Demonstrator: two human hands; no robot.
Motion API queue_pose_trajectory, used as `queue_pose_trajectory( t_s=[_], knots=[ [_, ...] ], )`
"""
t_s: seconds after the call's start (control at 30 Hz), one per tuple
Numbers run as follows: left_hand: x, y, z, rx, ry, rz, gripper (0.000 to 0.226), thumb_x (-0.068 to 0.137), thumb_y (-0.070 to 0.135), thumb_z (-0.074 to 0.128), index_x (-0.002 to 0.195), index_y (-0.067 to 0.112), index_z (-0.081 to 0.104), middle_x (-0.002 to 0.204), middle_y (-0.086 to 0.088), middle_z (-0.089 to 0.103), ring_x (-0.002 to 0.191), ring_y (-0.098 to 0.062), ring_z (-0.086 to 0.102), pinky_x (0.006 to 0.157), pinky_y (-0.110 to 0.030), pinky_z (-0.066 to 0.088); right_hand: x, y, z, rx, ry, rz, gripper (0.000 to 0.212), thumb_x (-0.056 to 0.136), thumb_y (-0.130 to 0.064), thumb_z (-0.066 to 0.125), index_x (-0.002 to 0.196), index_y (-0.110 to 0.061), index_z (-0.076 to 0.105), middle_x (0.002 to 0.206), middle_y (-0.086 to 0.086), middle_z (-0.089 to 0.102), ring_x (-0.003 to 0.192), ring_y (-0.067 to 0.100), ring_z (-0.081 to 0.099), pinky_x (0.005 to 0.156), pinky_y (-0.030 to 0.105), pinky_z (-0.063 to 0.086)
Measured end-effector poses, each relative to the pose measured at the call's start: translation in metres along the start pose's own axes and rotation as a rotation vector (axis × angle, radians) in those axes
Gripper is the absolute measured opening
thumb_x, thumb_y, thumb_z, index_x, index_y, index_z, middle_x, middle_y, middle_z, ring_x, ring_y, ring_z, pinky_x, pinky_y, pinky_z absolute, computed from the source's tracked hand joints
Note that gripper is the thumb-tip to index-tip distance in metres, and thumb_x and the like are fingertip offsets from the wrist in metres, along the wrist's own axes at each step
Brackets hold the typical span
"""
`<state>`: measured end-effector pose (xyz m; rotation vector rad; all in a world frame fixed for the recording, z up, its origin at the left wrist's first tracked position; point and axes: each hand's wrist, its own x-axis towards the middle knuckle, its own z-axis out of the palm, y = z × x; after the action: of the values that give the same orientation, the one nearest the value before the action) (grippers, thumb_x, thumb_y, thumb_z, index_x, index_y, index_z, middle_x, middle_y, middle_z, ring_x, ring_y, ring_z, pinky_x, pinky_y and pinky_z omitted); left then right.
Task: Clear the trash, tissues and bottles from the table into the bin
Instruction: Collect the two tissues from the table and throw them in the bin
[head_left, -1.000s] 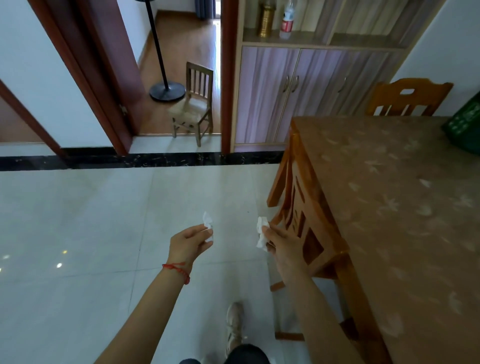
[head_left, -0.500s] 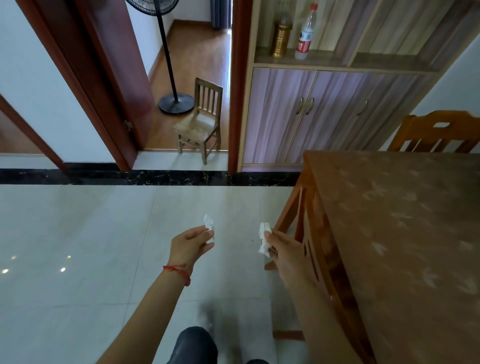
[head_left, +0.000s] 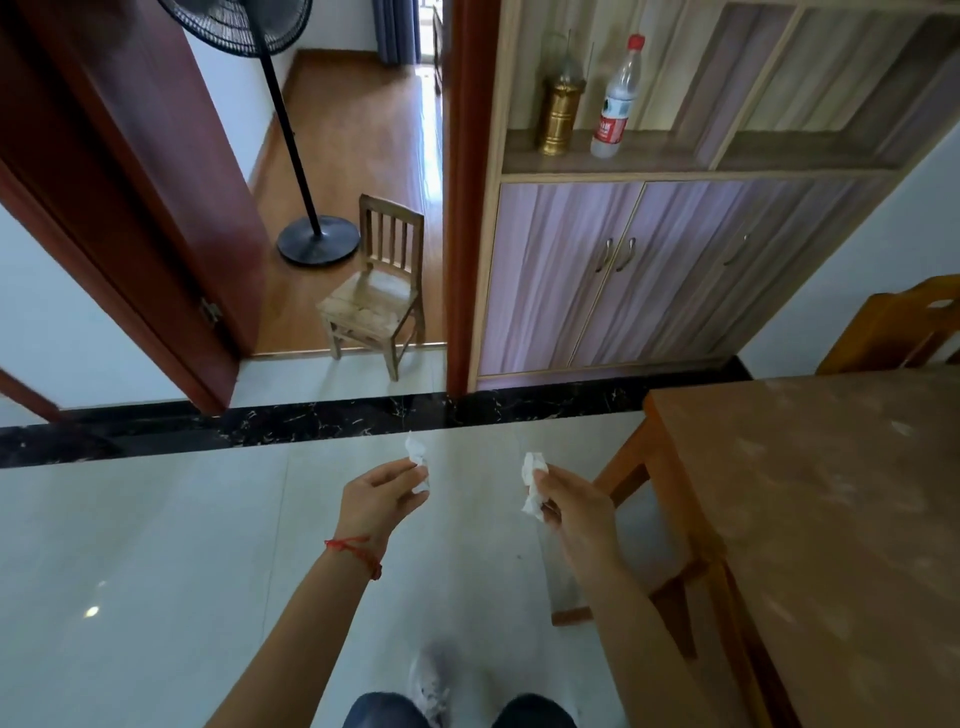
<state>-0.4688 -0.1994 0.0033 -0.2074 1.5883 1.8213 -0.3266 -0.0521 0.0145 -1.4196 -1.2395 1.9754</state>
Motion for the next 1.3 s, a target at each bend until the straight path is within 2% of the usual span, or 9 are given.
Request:
queue_pose_trajectory(
  t_s=[0.17, 0.27, 0.4, 0.5, 0.67, 0.83, 0.97, 1.13, 1.3],
  knots=[
    [0.05, 0.023, 0.021, 0.031, -0.017, -0.032, 0.009, 0.076, 0.001, 0.067, 0.08, 0.008, 0.068, 0.096, -0.015, 0.066, 0.084, -0.023, 0.065, 0.057, -0.018, 0.057, 0.049, -0.016, 0.018, 0.008, 0.067, 0.04, 0.015, 0.077, -0.006, 0.069, 0.069, -0.018, 0.063, 0.078, 0.0, 0.064, 0.076, 0.015, 0.061, 0.069, 0.026, 0.051],
    [0.086, 0.037, 0.04, 0.045, -0.023, -0.049, 0.01, 0.075, 0.0, 0.068, 0.083, 0.005, 0.068, 0.096, -0.016, 0.066, 0.084, -0.023, 0.065, 0.057, -0.018, 0.057, 0.088, -0.032, 0.031, 0.008, 0.074, 0.052, 0.008, 0.076, -0.006, 0.069, 0.075, -0.014, 0.068, 0.078, -0.001, 0.067, 0.076, 0.014, 0.064, 0.065, 0.024, 0.051],
    [0.134, 0.056, 0.075, 0.038, -0.045, -0.055, 0.011, 0.076, -0.001, 0.067, 0.087, 0.003, 0.067, 0.09, -0.015, 0.066, 0.082, -0.022, 0.064, 0.056, -0.017, 0.056, 0.142, -0.056, 0.043, 0.022, 0.056, 0.04, 0.012, 0.074, -0.007, 0.069, 0.065, -0.013, 0.073, 0.065, -0.001, 0.069, 0.065, 0.01, 0.065, 0.06, 0.025, 0.053],
    [0.166, 0.071, 0.11, 0.042, -0.075, -0.051, 0.01, 0.077, -0.003, 0.065, 0.083, 0.004, 0.067, 0.087, -0.013, 0.066, 0.081, -0.022, 0.063, 0.057, -0.017, 0.057, 0.18, -0.079, 0.045, -0.047, 0.013, -0.01, 0.005, 0.076, -0.01, 0.066, 0.074, -0.007, 0.069, 0.066, 0.007, 0.063, 0.065, 0.013, 0.06, 0.066, 0.034, 0.055],
    [0.217, 0.098, 0.169, 0.056, -0.091, -0.041, 0.011, 0.078, -0.004, 0.064, 0.089, -0.002, 0.067, 0.089, -0.013, 0.066, 0.082, -0.022, 0.063, 0.055, -0.017, 0.056, 0.235, -0.118, 0.045, -0.002, 0.022, -0.005, 0.01, 0.078, -0.01, 0.068, 0.073, -0.017, 0.072, 0.075, 0.005, 0.067, 0.073, 0.015, 0.063, 0.062, 0.024, 0.05],
    [0.259, 0.116, 0.217, 0.09, -0.097, -0.046, 0.008, 0.077, -0.004, 0.065, 0.082, 0.001, 0.068, 0.087, -0.012, 0.066, 0.078, -0.019, 0.063, 0.053, -0.015, 0.054, 0.278, -0.151, 0.045, -0.002, 0.082, -0.032, 0.019, 0.079, -0.008, 0.066, 0.062, -0.015, 0.069, 0.064, 0.005, 0.059, 0.064, 0.016, 0.055, 0.057, 0.023, 0.044],
    [0.293, 0.125, 0.252, 0.137, -0.174, -0.078, 0.007, 0.076, -0.004, 0.065, 0.08, 0.002, 0.068, 0.088, -0.013, 0.065, 0.079, -0.02, 0.062, 0.053, -0.015, 0.054, 0.302, -0.166, 0.042, 0.069, 0.127, -0.03, 0.008, 0.081, -0.007, 0.065, 0.078, -0.011, 0.071, 0.071, 0.005, 0.064, 0.069, 0.014, 0.058, 0.06, 0.022, 0.047],
    [0.338, 0.136, 0.302, 0.212, -0.293, -0.122, 0.015, 0.08, -0.006, 0.06, 0.095, -0.004, 0.063, 0.08, -0.009, 0.064, 0.075, -0.017, 0.059, 0.052, -0.014, 0.054, 0.336, -0.182, 0.039, 0.152, 0.215, -0.042, 0.012, 0.084, -0.009, 0.064, 0.094, -0.006, 0.068, 0.09, 0.013, 0.068, 0.08, 0.018, 0.064, 0.058, 0.015, 0.05],
    [0.379, 0.156, 0.355, 0.343, -0.424, -0.131, 0.023, 0.08, -0.004, 0.061, 0.101, 0.004, 0.063, 0.084, -0.007, 0.064, 0.072, -0.016, 0.059, 0.05, -0.013, 0.053, 0.368, -0.199, 0.043, 0.257, 0.388, -0.047, 0.017, 0.082, -0.01, 0.067, 0.097, -0.003, 0.068, 0.093, 0.017, 0.068, 0.086, 0.024, 0.065, 0.067, 0.024, 0.05]
  ],
)
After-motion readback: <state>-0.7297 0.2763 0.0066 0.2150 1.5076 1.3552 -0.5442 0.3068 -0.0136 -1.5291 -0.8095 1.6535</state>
